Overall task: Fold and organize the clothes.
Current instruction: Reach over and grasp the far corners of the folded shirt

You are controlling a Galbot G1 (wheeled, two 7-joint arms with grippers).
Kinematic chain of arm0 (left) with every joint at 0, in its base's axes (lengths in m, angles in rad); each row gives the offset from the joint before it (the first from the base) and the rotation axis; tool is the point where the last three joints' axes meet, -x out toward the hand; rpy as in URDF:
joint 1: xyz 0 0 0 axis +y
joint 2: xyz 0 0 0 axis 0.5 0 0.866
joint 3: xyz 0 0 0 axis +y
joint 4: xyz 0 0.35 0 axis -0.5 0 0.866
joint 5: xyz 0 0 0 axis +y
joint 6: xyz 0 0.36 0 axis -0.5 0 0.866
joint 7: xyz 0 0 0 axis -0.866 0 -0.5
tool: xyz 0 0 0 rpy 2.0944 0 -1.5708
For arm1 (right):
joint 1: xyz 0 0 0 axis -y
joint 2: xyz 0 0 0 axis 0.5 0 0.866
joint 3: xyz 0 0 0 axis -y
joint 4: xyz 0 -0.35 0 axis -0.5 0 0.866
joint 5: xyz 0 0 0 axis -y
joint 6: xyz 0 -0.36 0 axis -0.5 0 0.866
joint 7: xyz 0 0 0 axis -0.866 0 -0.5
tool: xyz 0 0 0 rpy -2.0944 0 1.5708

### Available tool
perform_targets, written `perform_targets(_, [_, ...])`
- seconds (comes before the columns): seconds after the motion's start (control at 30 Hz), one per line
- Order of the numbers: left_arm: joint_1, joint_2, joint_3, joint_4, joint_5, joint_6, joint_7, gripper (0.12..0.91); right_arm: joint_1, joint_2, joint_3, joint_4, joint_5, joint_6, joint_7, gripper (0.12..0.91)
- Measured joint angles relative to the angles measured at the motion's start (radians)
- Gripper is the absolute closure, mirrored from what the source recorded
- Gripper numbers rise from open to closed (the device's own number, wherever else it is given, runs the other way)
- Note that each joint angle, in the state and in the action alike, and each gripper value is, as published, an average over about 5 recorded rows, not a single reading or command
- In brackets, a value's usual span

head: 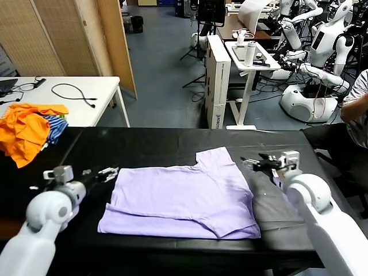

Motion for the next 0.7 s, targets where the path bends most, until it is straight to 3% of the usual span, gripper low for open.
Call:
perform_targets(0.23, [-0.075,0.002,0.081,0.087,0.012,0.006,0.009,0.123,0.043,0.043,-0.051,-0.079,-0.034,0.000,-0.024,0.118])
perform_targets(0.7, [-0.055,0.017,0.100,0.102,0.033,-0.002,0.022,0.148,0.075,0.076,-0.090,-0.140,-0.062,0.000,-0.040,0.130])
